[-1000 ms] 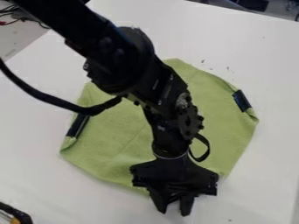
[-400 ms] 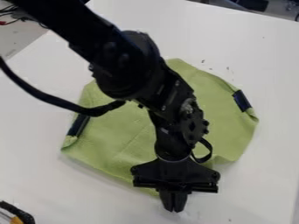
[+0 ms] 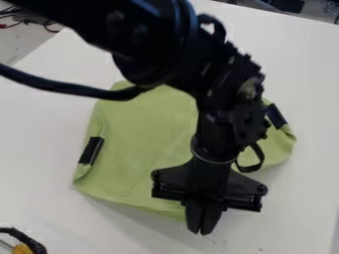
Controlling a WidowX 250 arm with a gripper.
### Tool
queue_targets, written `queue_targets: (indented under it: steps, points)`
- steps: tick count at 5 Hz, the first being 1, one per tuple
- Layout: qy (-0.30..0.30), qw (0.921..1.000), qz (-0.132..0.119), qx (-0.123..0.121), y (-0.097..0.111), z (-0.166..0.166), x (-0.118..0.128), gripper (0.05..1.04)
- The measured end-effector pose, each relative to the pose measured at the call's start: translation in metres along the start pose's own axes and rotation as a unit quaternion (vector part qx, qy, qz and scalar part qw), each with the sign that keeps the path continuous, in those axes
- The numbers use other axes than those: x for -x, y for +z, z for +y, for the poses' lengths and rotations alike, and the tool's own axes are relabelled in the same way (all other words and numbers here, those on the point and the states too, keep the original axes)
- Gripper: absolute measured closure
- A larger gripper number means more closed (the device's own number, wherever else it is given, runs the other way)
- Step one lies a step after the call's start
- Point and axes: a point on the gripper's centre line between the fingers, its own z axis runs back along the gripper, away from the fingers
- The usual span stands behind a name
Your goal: Fold the cloth from the bottom to the top
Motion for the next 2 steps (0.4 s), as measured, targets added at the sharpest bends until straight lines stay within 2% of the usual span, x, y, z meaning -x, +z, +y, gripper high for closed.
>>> queue_targets:
  steps: [1,2]
  points:
    - [-0.001,0.9999,-0.003,-0.014,0.012,0.005,0.001,1.030]
    - [-0.022,0.9995,-0.022,-0.006,0.023,0.020,-0.039,1.030]
